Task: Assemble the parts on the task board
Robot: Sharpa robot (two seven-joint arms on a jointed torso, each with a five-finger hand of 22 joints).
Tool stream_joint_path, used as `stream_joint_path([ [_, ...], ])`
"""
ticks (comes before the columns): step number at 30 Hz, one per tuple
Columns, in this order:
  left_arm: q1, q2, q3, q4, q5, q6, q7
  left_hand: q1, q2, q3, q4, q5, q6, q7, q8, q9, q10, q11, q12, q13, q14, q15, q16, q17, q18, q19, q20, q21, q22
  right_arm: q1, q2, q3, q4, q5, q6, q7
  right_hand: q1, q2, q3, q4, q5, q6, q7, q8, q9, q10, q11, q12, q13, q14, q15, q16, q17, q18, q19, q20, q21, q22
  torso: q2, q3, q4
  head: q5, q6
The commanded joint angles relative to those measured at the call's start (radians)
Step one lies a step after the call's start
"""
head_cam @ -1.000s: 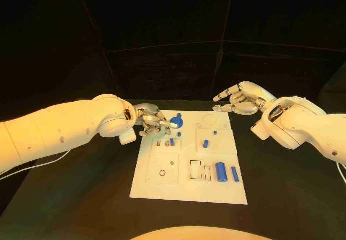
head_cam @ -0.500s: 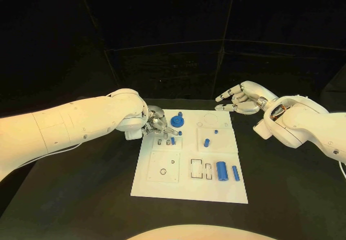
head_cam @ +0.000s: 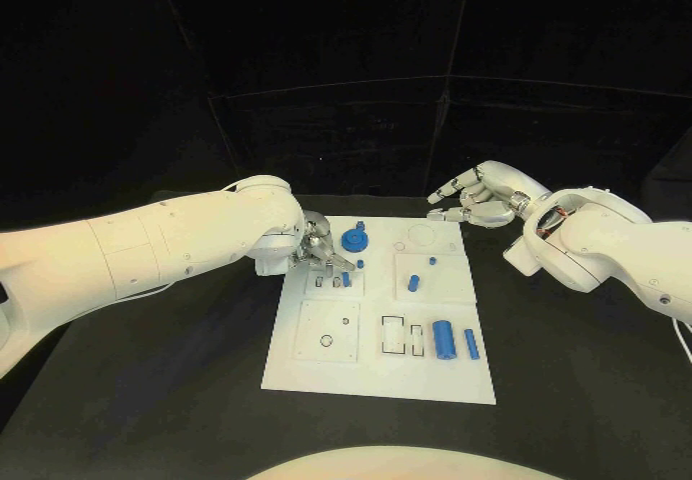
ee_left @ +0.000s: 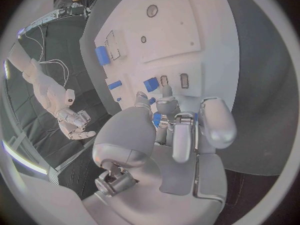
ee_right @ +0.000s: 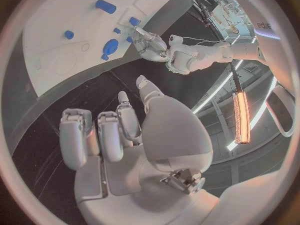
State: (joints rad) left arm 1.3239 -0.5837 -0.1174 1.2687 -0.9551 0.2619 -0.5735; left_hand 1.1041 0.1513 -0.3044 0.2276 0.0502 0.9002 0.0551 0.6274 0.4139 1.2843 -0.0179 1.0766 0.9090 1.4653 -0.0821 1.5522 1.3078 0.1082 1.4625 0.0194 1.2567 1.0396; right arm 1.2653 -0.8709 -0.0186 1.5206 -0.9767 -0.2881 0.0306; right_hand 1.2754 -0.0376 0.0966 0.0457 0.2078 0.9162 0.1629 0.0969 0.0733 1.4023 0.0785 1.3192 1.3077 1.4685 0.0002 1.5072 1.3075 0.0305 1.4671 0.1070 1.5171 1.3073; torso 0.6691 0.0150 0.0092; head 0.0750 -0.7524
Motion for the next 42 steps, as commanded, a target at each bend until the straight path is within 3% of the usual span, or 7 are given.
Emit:
stream_joint_path([
  [1,0.001,0.011,-0.004,-0.008,-0.01,0.019,-0.01,0.014,0.0,-0.002,0.006,-0.002,-0.007,0.001,0.004,0.002,-0.005,-0.002,0.004,0.001,0.098,-0.004,0.004,0.229,-0.016,-0.005,-0.003,0.007,0.001,0.002,0.004,0.001,-0.003,-0.007,0.021,-0.006,0.004,0.004,-0.006,0.001,0.006,0.007,0.001,0.005,0.001,-0.005,-0.003,-0.003,0.03,0.069,0.001,-0.005,0.12,0.0,0.027,0.003,-0.003,0.13,0.001,-0.0004,0.0007,0.0,-0.001],
  [11,0.001,0.032,-0.01,-0.024,-0.007,0.035,-0.009,0.024,0.003,-0.001,0.005,-0.002,-0.017,0.001,0.017,0.012,-0.008,-0.002,0.005,0.0,0.097,-0.004,0.004,0.228,-0.015,-0.006,-0.002,0.009,0.003,0.002,0.014,0.001,-0.013,-0.008,0.026,-0.01,0.004,0.004,-0.008,0.001,0.01,0.008,0.001,0.006,0.001,-0.006,-0.003,-0.004,0.029,0.068,0.0,-0.006,0.116,0.0,0.025,0.003,-0.005,0.127,0.0,-0.0009,0.0004,0.0,-0.005],
  [27,0.001,0.049,-0.011,-0.023,-0.006,0.033,0.002,0.043,0.008,0.005,-0.001,-0.002,-0.028,0.0,0.034,0.024,-0.01,-0.002,0.009,0.002,0.098,-0.004,0.004,0.229,-0.015,-0.008,-0.002,0.011,0.006,0.002,0.028,0.001,-0.027,-0.012,0.035,-0.013,0.004,0.005,-0.01,0.002,0.012,0.008,0.001,0.006,0.001,-0.006,-0.003,-0.005,0.028,0.068,0.0,-0.007,0.115,0.001,0.024,0.002,-0.006,0.125,0.001,-0.0013,0.0012,-0.003,-0.013],
  [35,0.001,0.052,-0.01,-0.022,-0.006,0.038,0.004,0.075,0.015,0.022,-0.018,-0.002,-0.04,0.0,0.052,0.037,-0.011,-0.002,0.012,0.003,0.098,-0.005,0.004,0.229,-0.015,-0.01,-0.002,0.012,0.008,0.002,0.032,0.001,-0.033,-0.014,0.04,-0.016,0.004,0.005,-0.01,0.002,0.012,0.008,0.001,0.006,0.001,-0.006,-0.003,-0.005,0.028,0.068,0.0,-0.007,0.115,0.001,0.024,0.002,-0.006,0.125,0.0,-0.0014,0.0014,-0.004,-0.015],
  [42,0.001,0.053,-0.01,-0.02,-0.006,0.039,0.009,0.128,0.027,0.064,-0.056,-0.001,-0.054,0.0,0.07,0.05,-0.012,-0.002,0.016,0.004,0.098,-0.005,0.004,0.23,-0.015,-0.013,-0.002,0.013,0.01,0.002,0.035,0.001,-0.038,-0.015,0.045,-0.019,0.005,0.007,-0.011,0.003,0.016,0.009,0.0,0.007,0.001,-0.006,-0.003,-0.005,0.028,0.068,0.0,-0.008,0.113,0.001,0.023,0.002,-0.007,0.123,0.0,-0.0017,0.0014,-0.004,-0.017],
])
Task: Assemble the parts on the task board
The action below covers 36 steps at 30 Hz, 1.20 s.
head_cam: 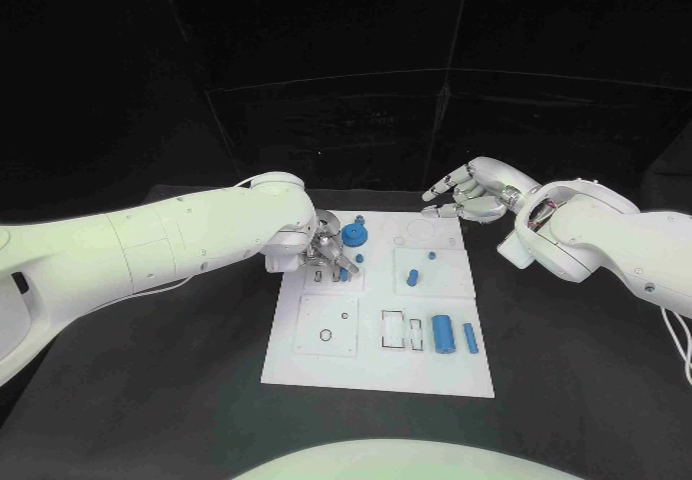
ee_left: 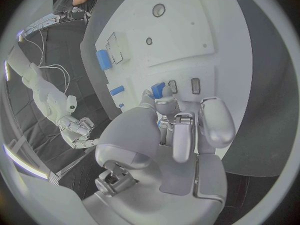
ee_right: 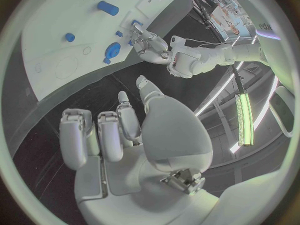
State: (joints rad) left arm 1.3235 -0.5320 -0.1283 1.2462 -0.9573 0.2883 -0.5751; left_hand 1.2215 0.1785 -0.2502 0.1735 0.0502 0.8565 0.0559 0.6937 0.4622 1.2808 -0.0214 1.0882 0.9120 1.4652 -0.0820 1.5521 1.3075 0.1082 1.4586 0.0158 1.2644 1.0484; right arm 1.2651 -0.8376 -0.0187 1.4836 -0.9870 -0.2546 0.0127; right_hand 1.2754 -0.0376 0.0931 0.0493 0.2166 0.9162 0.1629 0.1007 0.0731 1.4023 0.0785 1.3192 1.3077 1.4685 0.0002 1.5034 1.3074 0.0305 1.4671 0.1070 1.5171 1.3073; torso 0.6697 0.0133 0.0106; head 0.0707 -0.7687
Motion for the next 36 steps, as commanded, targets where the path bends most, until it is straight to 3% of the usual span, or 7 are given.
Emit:
stream_joint_path([
  [1,0.002,0.002,0.0,0.002,-0.004,0.013,0.011,0.012,0.0,0.012,-0.004,-0.001,-0.01,0.0,0.005,0.003,-0.008,0.001,0.004,0.001,0.098,-0.005,0.004,0.23,-0.015,-0.009,0.001,0.006,0.002,0.002,0.002,0.001,-0.001,-0.005,0.012,-0.001,0.005,0.008,-0.008,0.0,0.008,0.009,0.0,0.004,0.001,-0.006,-0.003,-0.005,0.028,0.068,0.0,-0.005,0.114,0.001,0.023,0.002,-0.007,0.123,0.0,0.0002,0.0,0.0,-0.001],
  [9,0.002,0.002,0.0,0.004,-0.004,-0.007,0.022,0.046,0.003,0.042,-0.034,-0.001,-0.018,-0.002,0.013,0.008,-0.009,0.0,0.006,0.001,0.098,-0.006,0.005,0.231,-0.015,-0.01,0.001,0.007,0.004,0.002,0.006,0.001,-0.007,-0.006,0.017,-0.004,0.006,0.008,-0.008,0.0,0.009,0.009,0.0,0.004,0.001,-0.006,-0.003,-0.004,0.028,0.068,0.0,-0.005,0.113,0.001,0.023,0.002,-0.007,0.123,0.0,0.0003,0.0006,0.0,-0.004],
  [18,0.001,-0.008,0.0,0.018,0.025,-0.049,0.046,0.215,0.043,0.263,-0.192,0.035,-0.066,-0.004,-0.001,0.001,-0.03,-0.005,-0.016,-0.013,0.096,-0.012,0.0,0.222,-0.013,-0.015,-0.006,-0.001,-0.005,0.002,0.013,0.001,-0.013,-0.031,0.023,-0.012,0.015,0.011,-0.008,-0.004,0.014,0.009,0.0,0.005,0.001,-0.005,-0.004,-0.003,0.029,0.068,-0.001,-0.005,0.113,0.001,0.024,0.001,-0.007,0.124,-0.001,-0.0006,0.0018,0.0,-0.01],
  [20,0.001,-0.013,0.001,0.025,0.027,-0.057,0.05,0.144,0.002,0.398,-0.215,0.03,-0.071,0.007,0.011,0.006,-0.025,0.008,-0.019,-0.019,0.096,-0.005,0.0,0.222,-0.012,-0.016,0.001,-0.002,-0.003,0.002,0.013,0.001,-0.015,-0.033,0.024,-0.012,0.015,0.011,-0.008,-0.004,0.014,0.009,0.0,0.005,0.001,-0.005,-0.004,-0.003,0.029,0.068,-0.001,-0.005,0.113,0.001,0.024,0.001,-0.007,0.124,-0.001,-0.0004,0.002,0.002,-0.01],
  [22,0.001,-0.02,0.001,0.034,0.029,-0.068,0.054,-0.029,-0.103,0.707,-0.238,0.026,-0.071,0.012,0.045,0.016,-0.017,0.004,-0.008,-0.024,0.096,-0.008,0.0,0.222,-0.008,-0.016,-0.002,-0.003,0.0,0.002,0.014,0.001,-0.016,-0.035,0.024,-0.013,0.015,0.011,-0.008,-0.004,0.014,0.009,0.0,0.005,0.001,-0.005,-0.004,-0.003,0.029,0.068,-0.001,-0.005,0.113,0.001,0.024,0.001,-0.007,0.124,-0.001,-0.0001,0.0021,0.002,-0.01],
  [23,0.001,-0.025,0.001,0.039,0.029,-0.075,0.056,-0.04,-0.122,0.761,-0.249,0.027,-0.075,0.007,0.054,0.02,-0.015,0.0,-0.005,-0.024,0.096,-0.005,0.0,0.222,-0.01,-0.016,0.002,-0.004,0.0,0.002,0.014,0.001,-0.017,-0.035,0.025,-0.013,0.015,0.011,-0.008,-0.004,0.014,0.009,0.0,0.005,0.001,-0.005,-0.004,-0.003,0.029,0.068,-0.001,-0.005,0.113,0.001,0.024,0.001,-0.007,0.124,-0.001,0.0001,0.0024,0.003,-0.01],
  [36,0.0,-0.077,0.001,0.099,0.031,-0.147,0.062,-0.103,-0.169,0.897,-0.245,0.022,-0.087,0.0,0.094,0.039,-0.01,0.0,0.002,-0.031,0.097,-0.005,0.001,0.223,-0.011,-0.017,0.004,-0.009,-0.002,0.002,0.017,0.001,-0.024,-0.044,0.029,-0.016,0.018,0.012,-0.009,-0.005,0.015,0.009,0.0,0.006,0.001,-0.005,-0.004,-0.004,0.028,0.068,-0.001,-0.006,0.112,0.001,0.023,0.001,-0.007,0.122,-0.001,0.0009,0.0022,0.014,-0.014],
])
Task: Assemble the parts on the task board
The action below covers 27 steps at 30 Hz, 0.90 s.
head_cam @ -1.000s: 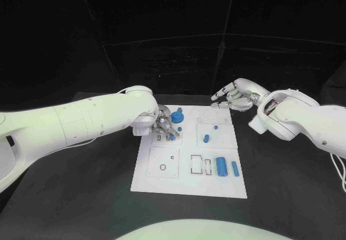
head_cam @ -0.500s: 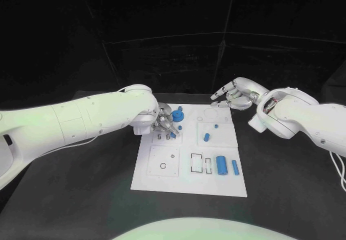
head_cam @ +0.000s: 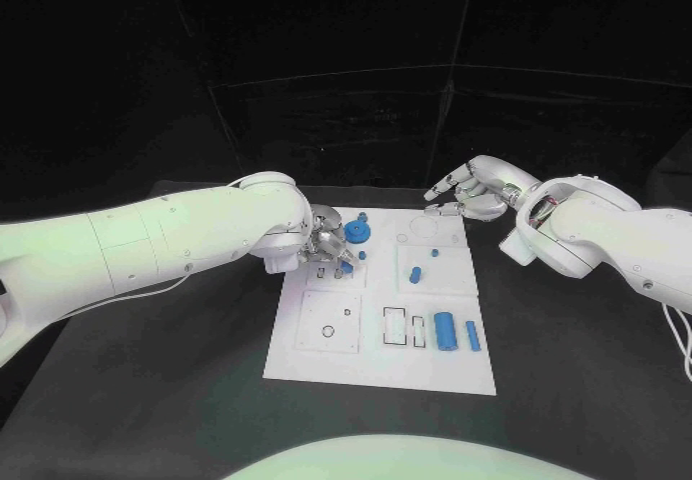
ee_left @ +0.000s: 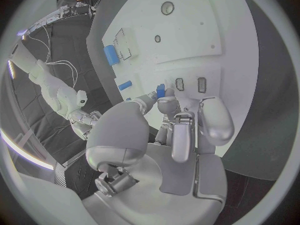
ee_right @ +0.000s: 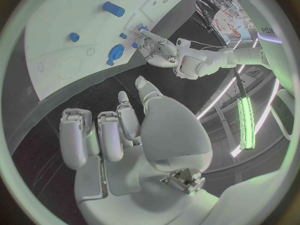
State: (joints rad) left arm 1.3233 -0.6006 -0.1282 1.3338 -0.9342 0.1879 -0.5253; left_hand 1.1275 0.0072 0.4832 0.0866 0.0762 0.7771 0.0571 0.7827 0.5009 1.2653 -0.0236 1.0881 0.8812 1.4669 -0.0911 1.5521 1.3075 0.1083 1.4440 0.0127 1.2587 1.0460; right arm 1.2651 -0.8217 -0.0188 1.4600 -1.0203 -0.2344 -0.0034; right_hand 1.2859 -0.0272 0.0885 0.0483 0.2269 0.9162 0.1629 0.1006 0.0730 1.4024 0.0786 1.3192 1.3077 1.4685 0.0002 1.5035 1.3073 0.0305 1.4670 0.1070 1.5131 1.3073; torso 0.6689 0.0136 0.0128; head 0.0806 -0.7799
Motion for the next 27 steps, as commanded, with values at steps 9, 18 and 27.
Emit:
stream_joint_path([
  [9,-0.005,-0.032,0.0,0.021,0.007,-0.069,-0.003,-0.012,0.0,0.169,-0.157,-0.005,-0.007,-0.001,0.008,0.002,0.008,0.002,0.006,0.004,0.096,0.004,0.002,0.227,-0.011,-0.001,0.007,-0.001,0.004,0.002,0.001,0.001,-0.004,-0.02,0.013,0.0,0.007,0.001,-0.005,-0.004,0.004,0.009,0.0,0.006,0.001,-0.006,-0.004,-0.005,0.027,0.067,-0.001,-0.006,0.111,0.001,0.023,0.001,-0.004,0.122,0.001,0.0004,-0.0017,0.009,-0.003],
  [18,-0.02,-0.039,-0.001,0.017,0.002,-0.086,-0.006,-0.013,-0.002,0.17,-0.157,-0.005,-0.008,-0.001,0.009,0.002,0.008,0.002,0.006,0.004,0.096,0.004,0.002,0.227,-0.012,-0.001,0.007,0.0,0.005,0.002,0.005,0.001,-0.008,-0.023,0.015,0.002,0.007,0.001,-0.005,-0.004,0.004,0.009,0.0,0.006,0.001,-0.006,-0.004,-0.005,0.027,0.067,-0.001,-0.006,0.111,0.001,0.023,0.001,-0.004,0.122,0.001,0.0001,-0.0023,0.011,-0.005],
  [27,-0.032,-0.037,-0.001,0.009,-0.005,-0.085,-0.009,-0.014,-0.003,0.172,-0.158,-0.005,-0.008,-0.001,0.01,0.003,0.008,0.002,0.006,0.003,0.096,0.004,0.003,0.228,-0.012,-0.001,0.006,0.001,0.006,0.002,0.007,0.001,-0.01,-0.023,0.017,0.004,0.007,0.001,-0.005,-0.004,0.004,0.009,0.0,0.006,0.001,-0.006,-0.004,-0.005,0.027,0.067,-0.001,-0.006,0.111,0.001,0.023,0.001,-0.004,0.122,0.001,0.0003,-0.0034,0.011,-0.008],
])
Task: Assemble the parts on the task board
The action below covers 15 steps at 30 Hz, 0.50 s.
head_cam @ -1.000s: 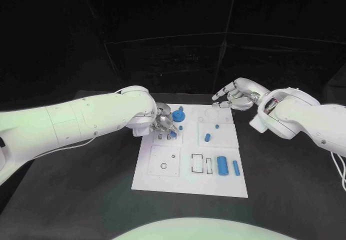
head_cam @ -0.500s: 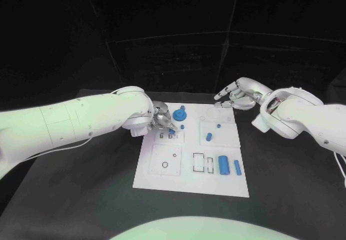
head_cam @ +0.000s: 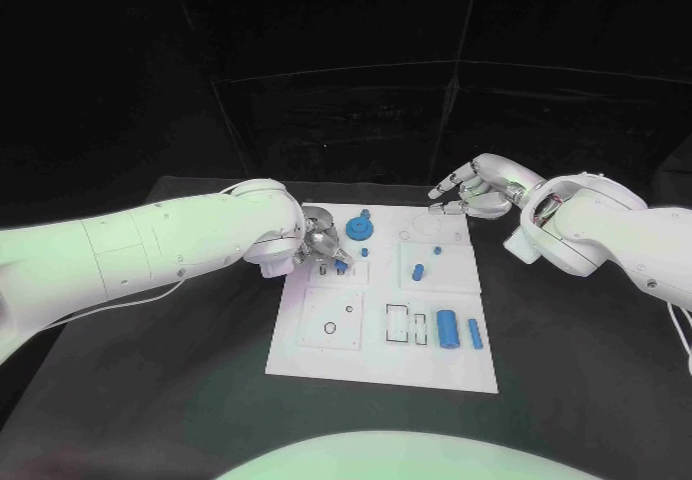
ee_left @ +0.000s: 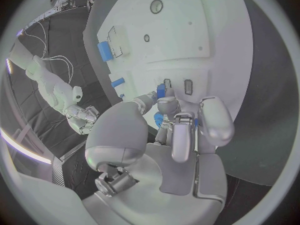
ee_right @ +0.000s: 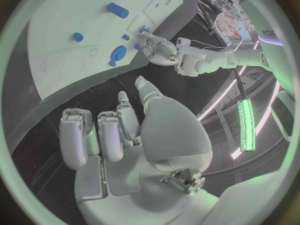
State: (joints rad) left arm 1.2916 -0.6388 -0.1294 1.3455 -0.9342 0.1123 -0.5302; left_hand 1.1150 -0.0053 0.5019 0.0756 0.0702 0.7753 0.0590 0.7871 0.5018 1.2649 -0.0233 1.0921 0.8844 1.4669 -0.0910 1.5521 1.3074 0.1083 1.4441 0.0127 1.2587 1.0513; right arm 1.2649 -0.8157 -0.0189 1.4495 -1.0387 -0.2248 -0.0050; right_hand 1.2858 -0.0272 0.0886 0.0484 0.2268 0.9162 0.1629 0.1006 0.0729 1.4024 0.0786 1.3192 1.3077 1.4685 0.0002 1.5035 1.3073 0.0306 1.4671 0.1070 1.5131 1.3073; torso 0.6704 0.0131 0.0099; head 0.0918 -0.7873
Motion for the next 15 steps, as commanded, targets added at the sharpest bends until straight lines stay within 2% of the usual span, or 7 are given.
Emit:
stream_joint_path([
  [1,-0.002,0.001,0.0,-0.004,-0.005,-0.008,-0.004,-0.001,0.009,0.153,-0.147,0.001,-0.006,-0.003,0.005,0.002,0.008,0.001,0.002,-0.001,0.096,0.004,0.003,0.228,-0.012,-0.001,0.006,0.001,0.001,0.002,0.001,0.001,0.0,-0.005,0.008,0.006,0.007,0.002,-0.006,-0.003,0.004,0.01,-0.001,0.007,0.001,-0.006,-0.004,-0.005,0.027,0.067,-0.001,-0.006,0.111,0.001,0.022,0.001,-0.004,0.121,0.0,0.0006,-0.0006,0.0,-0.001],
  [8,-0.005,0.0,0.0,-0.008,-0.006,0.022,-0.016,-0.003,0.008,0.154,-0.146,0.0,-0.007,-0.003,0.006,0.002,0.008,0.001,0.002,-0.001,0.096,0.004,0.003,0.227,-0.012,-0.001,0.006,0.0,0.0,0.002,0.001,0.001,-0.001,-0.005,0.01,0.007,0.007,0.002,-0.006,-0.003,0.004,0.01,-0.001,0.007,0.001,-0.006,-0.004,-0.005,0.027,0.067,-0.001,-0.006,0.111,0.001,0.022,0.001,-0.004,0.121,0.0,-0.0003,-0.0008,0.001,-0.003],
  [9,-0.005,0.0,0.0,-0.008,-0.006,0.027,-0.018,-0.004,0.007,0.154,-0.146,0.0,-0.007,-0.003,0.006,0.002,0.008,0.001,0.002,-0.001,0.096,0.004,0.003,0.227,-0.012,-0.001,0.006,0.001,0.001,0.002,0.002,0.001,-0.001,-0.005,0.011,0.007,0.007,0.002,-0.006,-0.003,0.004,0.01,-0.001,0.007,0.001,-0.006,-0.004,-0.005,0.027,0.067,-0.001,-0.006,0.111,0.001,0.022,0.001,-0.004,0.121,0.0,0.0007,-0.0007,0.001,-0.004],
  [15,-0.006,-0.004,0.0,-0.008,-0.006,0.05,-0.028,-0.008,0.001,0.154,-0.145,-0.002,-0.007,-0.004,0.009,0.003,0.008,0.001,0.003,-0.002,0.096,0.003,0.002,0.227,-0.012,-0.001,0.006,0.001,0.001,0.002,0.003,0.001,-0.003,-0.005,0.015,0.008,0.007,0.002,-0.006,-0.003,0.004,0.01,-0.001,0.007,0.001,-0.006,-0.004,-0.005,0.027,0.067,-0.001,-0.006,0.111,0.001,0.022,0.001,-0.004,0.121,0.0,0.0004,-0.0004,0.001,-0.006],
])
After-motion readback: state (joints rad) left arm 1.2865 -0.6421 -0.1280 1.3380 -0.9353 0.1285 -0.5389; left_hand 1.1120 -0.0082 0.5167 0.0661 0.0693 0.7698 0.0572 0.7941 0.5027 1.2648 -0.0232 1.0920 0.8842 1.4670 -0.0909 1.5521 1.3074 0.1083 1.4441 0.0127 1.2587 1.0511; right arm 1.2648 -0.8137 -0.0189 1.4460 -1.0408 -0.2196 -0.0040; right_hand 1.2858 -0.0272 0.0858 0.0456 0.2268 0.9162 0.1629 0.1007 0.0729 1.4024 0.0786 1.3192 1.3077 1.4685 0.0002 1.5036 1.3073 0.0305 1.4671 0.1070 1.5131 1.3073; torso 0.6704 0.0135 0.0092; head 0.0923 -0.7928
